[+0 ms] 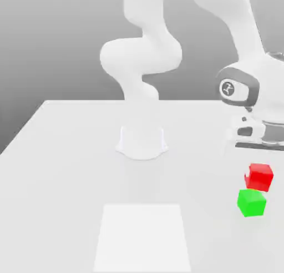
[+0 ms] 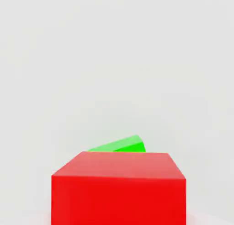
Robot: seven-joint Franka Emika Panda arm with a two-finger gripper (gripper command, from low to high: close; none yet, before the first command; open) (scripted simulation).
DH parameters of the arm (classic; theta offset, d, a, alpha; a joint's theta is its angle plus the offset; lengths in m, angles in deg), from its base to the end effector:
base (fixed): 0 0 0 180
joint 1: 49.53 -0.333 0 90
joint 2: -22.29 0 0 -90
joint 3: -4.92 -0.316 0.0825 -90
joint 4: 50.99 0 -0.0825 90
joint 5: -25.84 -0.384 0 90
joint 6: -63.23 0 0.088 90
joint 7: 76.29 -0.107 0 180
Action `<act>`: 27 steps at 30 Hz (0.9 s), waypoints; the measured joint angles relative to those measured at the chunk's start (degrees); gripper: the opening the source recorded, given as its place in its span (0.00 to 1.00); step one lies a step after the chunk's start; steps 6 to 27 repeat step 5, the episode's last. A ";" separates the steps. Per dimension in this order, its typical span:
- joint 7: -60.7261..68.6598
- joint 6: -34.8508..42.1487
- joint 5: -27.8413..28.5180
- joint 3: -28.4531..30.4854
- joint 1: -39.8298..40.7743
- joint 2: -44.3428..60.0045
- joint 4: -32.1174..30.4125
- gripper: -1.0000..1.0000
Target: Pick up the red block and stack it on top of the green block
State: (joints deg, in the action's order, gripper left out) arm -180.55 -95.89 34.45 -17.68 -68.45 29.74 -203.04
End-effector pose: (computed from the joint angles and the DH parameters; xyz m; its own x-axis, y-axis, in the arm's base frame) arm 0.3086 0.2891 0.2018 0.5753 -0.8180 0.0028 -0.8179 -0.5753 -0.0073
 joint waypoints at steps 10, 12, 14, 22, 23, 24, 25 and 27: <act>-2.72 -2.83 3.79 2.05 -1.36 3.36 0.03 1.00; -2.72 -2.83 3.79 2.05 -1.36 3.36 0.03 1.00; -2.72 -2.83 3.79 2.05 -1.36 3.36 0.03 1.00; -2.72 -2.83 3.79 2.05 -1.36 3.36 0.03 1.00; -2.72 -2.83 3.79 2.05 -1.36 3.36 0.03 1.00; -2.72 -2.83 3.79 2.05 -1.36 3.36 0.03 1.00; -2.72 -2.83 3.79 2.05 -1.36 3.36 0.03 1.00; -2.72 -2.83 3.79 2.05 -1.36 3.36 0.03 1.00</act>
